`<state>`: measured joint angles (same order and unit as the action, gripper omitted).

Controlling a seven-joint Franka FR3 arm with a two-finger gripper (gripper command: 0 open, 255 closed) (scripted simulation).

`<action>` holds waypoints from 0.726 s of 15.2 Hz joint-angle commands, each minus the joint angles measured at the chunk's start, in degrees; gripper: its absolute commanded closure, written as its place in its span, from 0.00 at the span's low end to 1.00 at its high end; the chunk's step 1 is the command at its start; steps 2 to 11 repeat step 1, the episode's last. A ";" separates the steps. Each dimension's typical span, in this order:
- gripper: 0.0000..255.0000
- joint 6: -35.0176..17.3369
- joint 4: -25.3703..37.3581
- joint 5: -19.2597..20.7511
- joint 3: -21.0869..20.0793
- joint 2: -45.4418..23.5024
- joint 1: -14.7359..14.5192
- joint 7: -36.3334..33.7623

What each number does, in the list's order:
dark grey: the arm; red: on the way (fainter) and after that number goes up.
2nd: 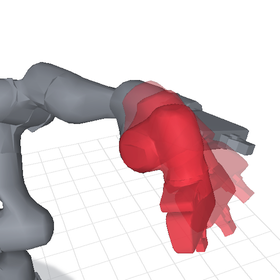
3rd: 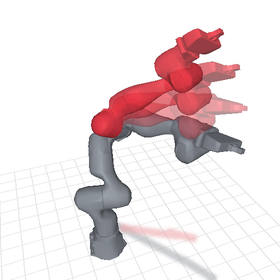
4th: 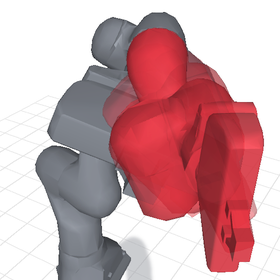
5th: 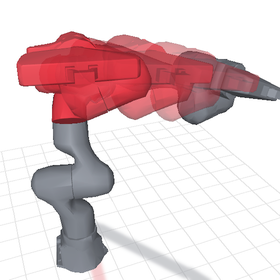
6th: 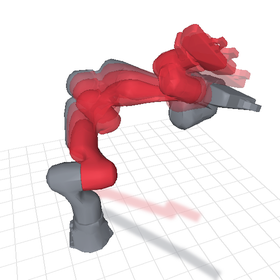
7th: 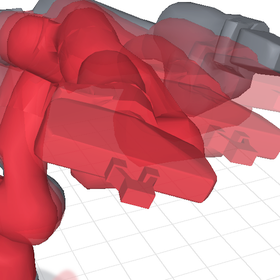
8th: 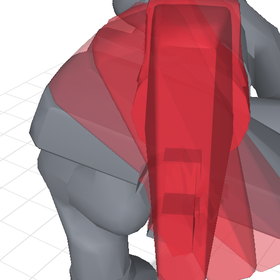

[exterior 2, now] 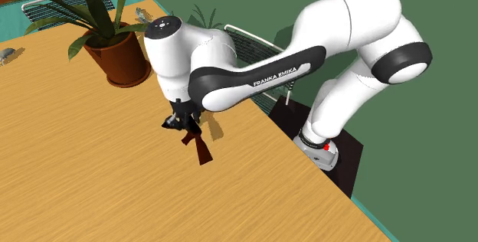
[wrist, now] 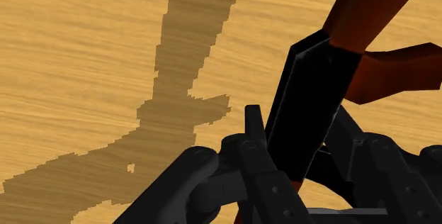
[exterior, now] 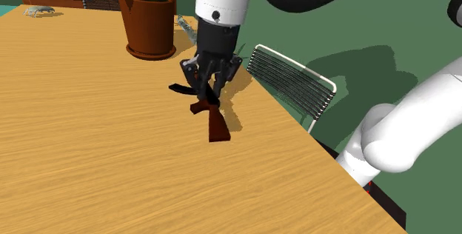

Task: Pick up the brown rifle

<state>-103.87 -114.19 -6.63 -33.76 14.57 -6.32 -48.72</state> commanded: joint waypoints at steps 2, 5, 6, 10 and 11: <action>1.00 0.40 0.35 0.00 0.03 0.04 0.00 0.00; 1.00 0.40 0.35 0.00 0.03 0.04 0.00 0.00; 1.00 0.40 0.35 0.00 0.03 0.04 0.00 0.00; 1.00 0.40 0.35 0.00 0.03 0.04 0.00 0.00; 1.00 0.40 0.35 0.00 0.03 0.04 0.00 0.00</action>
